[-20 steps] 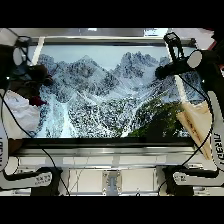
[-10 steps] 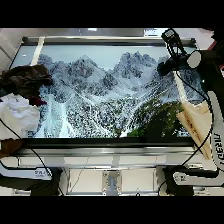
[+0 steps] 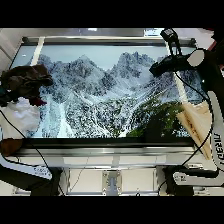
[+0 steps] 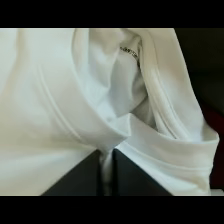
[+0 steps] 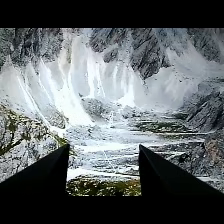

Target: Fold the shirts.

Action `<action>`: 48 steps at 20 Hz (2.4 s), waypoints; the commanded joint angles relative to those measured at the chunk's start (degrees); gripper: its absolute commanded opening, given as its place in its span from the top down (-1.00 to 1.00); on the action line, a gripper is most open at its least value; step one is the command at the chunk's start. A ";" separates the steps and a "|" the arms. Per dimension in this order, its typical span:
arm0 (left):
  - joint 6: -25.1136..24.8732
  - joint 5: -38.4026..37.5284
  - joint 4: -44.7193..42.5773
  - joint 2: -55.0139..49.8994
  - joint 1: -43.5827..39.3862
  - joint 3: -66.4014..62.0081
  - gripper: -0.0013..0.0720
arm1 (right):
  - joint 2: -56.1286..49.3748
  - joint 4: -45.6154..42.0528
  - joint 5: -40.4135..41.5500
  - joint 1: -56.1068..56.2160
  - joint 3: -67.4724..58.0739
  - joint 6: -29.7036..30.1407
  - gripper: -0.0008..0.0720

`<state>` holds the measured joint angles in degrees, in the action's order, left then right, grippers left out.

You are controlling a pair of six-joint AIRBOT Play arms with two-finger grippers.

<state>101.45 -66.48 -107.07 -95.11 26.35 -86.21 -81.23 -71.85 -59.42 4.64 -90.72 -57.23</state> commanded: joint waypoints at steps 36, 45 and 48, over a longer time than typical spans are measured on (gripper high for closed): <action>-26.03 -8.59 45.83 5.75 -39.67 9.27 -0.87 | -2.34 6.60 -9.51 0.00 13.16 -9.46 -0.37; -22.77 -0.61 47.36 3.32 -39.95 9.25 -0.69 | -3.23 22.01 -7.85 0.22 19.19 -10.25 -0.37; -22.77 -0.48 47.30 3.32 -39.80 7.65 -0.69 | -3.23 39.63 -8.87 3.98 23.69 -7.21 -0.37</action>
<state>78.02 -68.01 -59.92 -91.59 -13.58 -77.45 -84.42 -48.29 -67.35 6.28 -70.11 -66.39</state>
